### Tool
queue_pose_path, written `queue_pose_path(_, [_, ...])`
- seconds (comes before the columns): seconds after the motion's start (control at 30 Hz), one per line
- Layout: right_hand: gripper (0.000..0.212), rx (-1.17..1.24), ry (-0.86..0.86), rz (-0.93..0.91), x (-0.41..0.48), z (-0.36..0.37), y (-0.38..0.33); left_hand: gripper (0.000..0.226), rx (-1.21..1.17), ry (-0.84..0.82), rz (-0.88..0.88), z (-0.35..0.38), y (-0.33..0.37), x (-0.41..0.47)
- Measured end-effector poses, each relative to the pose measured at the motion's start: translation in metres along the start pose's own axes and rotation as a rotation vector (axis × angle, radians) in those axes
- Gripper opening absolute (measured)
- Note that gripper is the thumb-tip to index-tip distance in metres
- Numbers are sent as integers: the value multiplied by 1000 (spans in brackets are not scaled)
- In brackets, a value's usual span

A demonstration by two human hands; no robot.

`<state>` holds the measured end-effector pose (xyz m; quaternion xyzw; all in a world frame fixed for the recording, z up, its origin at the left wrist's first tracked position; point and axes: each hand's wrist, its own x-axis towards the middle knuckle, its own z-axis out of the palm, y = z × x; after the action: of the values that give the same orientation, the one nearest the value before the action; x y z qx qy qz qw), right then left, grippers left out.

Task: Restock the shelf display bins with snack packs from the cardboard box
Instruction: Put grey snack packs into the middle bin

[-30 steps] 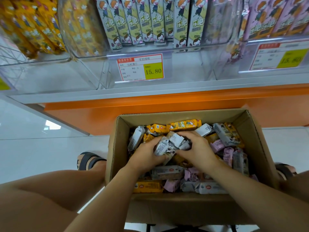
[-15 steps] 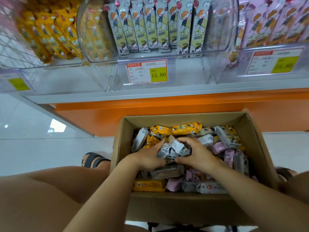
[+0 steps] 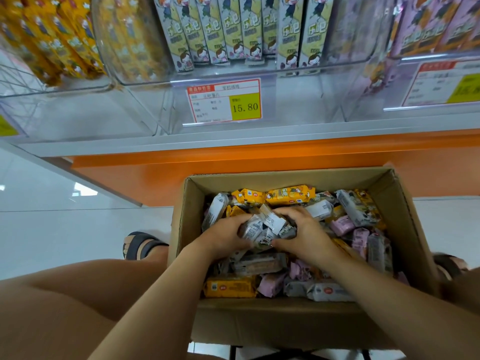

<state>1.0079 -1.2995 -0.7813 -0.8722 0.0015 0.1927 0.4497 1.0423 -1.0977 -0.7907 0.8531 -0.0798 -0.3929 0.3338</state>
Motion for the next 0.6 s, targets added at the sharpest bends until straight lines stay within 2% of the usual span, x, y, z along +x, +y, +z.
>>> queue_pose_path(0.13, [65,11,65,-16,0,6,0,72,6,19,5,7,2,-1])
queue_pose_path(0.23, [64,33,60,-12,0,8,-1,70,-4,69,31,10,3,-1])
queue_pose_path(0.37, [67,53,-3,6,8,2,1,74,23,124,34,10,4,0])
queue_pose_path(0.5, [83,51,-117,23,13,-3,3,77,44,181,29,17,3,1])
queue_pose_path(0.6, [80,45,-71,12,13,1,4,78,43,199,25,19,4,0])
